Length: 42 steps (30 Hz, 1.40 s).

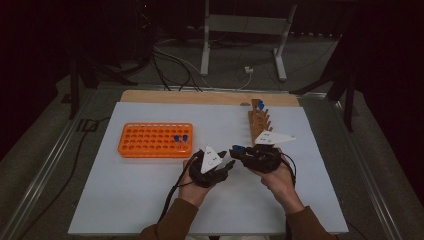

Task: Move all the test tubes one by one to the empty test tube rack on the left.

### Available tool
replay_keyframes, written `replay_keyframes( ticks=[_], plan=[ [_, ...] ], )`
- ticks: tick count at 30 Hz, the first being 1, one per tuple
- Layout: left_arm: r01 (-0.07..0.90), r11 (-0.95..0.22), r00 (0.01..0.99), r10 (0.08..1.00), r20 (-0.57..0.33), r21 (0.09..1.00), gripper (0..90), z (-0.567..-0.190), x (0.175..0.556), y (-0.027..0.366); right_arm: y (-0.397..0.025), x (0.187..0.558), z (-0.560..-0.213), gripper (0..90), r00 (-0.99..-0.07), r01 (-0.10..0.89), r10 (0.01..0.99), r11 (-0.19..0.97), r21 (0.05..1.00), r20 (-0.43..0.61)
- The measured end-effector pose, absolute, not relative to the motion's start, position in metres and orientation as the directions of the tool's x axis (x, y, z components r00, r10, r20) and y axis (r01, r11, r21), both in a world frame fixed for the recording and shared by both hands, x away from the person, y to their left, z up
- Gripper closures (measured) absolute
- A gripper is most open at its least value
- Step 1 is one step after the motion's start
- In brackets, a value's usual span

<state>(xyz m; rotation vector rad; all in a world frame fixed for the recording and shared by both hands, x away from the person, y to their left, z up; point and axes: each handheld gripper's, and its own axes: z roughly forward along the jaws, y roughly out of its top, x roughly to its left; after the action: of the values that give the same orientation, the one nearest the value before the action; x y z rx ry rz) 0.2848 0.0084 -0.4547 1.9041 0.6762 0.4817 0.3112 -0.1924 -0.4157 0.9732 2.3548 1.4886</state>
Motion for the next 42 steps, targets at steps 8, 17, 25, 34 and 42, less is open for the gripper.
replay_keyframes(
  ticks=[8,17,25,34,42],
  plan=[
    [0.227,-0.328,0.768,0.640,0.039,0.917,72.3,-0.456,0.286,0.006,-0.192,0.311,-0.417,76.3,-0.768,0.440,0.609,0.274,0.855,0.200],
    [0.228,-0.329,0.775,0.631,0.033,0.916,78.1,-0.458,0.287,0.004,-0.192,0.313,-0.420,70.6,-0.772,0.446,0.596,0.264,0.855,0.218],
    [0.251,-0.321,0.751,0.660,0.026,0.913,78.2,-0.459,0.292,0.015,-0.196,0.312,-0.416,51.5,-0.787,0.421,0.580,0.258,0.870,0.208],
    [0.275,-0.269,0.718,0.696,-0.010,0.923,78.3,-0.456,0.291,0.038,-0.204,0.313,-0.415,26.9,-0.758,0.415,0.626,0.244,0.876,0.185],
    [0.278,-0.229,0.693,0.721,-0.029,0.933,78.2,-0.449,0.287,0.066,-0.212,0.315,-0.414,9.5,-0.715,0.412,0.682,0.230,0.881,0.156]
  ],
)
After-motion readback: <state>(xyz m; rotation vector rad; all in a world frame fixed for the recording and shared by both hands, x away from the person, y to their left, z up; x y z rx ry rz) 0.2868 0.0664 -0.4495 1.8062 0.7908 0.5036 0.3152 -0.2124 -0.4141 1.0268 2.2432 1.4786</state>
